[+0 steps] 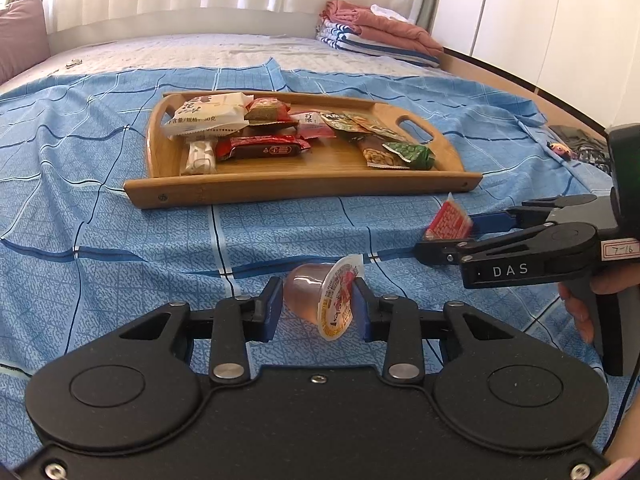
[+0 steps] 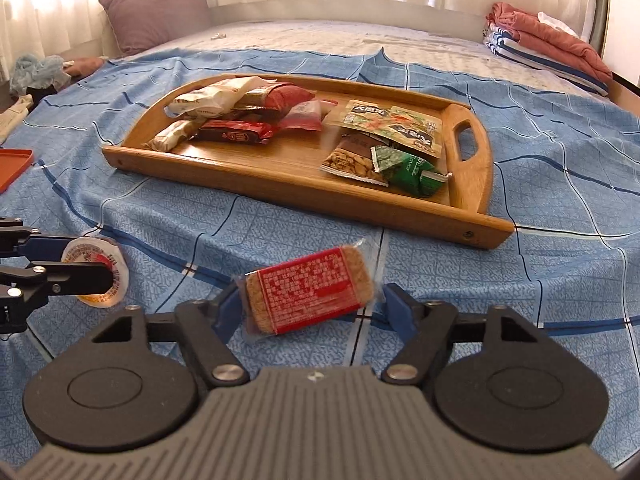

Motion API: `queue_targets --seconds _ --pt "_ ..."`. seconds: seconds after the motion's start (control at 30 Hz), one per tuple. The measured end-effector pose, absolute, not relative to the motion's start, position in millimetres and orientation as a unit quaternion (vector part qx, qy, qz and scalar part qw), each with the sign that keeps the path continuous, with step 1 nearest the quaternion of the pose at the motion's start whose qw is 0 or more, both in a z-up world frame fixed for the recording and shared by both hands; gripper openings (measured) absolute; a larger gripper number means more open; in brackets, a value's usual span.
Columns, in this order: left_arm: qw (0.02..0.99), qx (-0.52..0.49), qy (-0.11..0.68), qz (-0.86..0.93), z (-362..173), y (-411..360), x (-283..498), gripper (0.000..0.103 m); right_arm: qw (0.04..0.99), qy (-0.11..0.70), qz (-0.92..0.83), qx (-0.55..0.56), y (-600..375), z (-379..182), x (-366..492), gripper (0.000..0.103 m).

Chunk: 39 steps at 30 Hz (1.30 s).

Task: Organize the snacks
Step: 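Grasp the pink jelly cup with the left gripper while the right gripper grasps the red biscuit pack, then carry the jelly cup and red biscuit pack over the wooden tray with both grippers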

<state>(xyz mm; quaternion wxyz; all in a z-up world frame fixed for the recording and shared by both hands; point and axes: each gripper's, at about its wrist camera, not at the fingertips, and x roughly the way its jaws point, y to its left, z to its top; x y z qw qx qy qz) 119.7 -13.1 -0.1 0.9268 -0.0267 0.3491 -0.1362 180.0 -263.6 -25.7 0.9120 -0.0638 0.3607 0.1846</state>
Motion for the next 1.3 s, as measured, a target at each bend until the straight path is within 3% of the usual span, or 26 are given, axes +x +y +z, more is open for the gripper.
queue_targets --seconds 0.33,0.73,1.3 --pt "0.935 -0.037 0.328 -0.132 23.2 -7.6 124.3 0.033 0.921 0.348 0.169 -0.042 -265.5 -4.9 177.9 0.068" --pt "0.942 -0.07 0.311 -0.1 52.7 4.6 183.2 0.033 0.929 0.338 0.153 0.009 -262.1 22.8 211.2 0.068" --pt "0.946 -0.046 0.311 -0.072 38.2 5.7 253.7 0.033 0.923 0.355 0.145 0.034 -230.9 19.0 273.0 0.068"
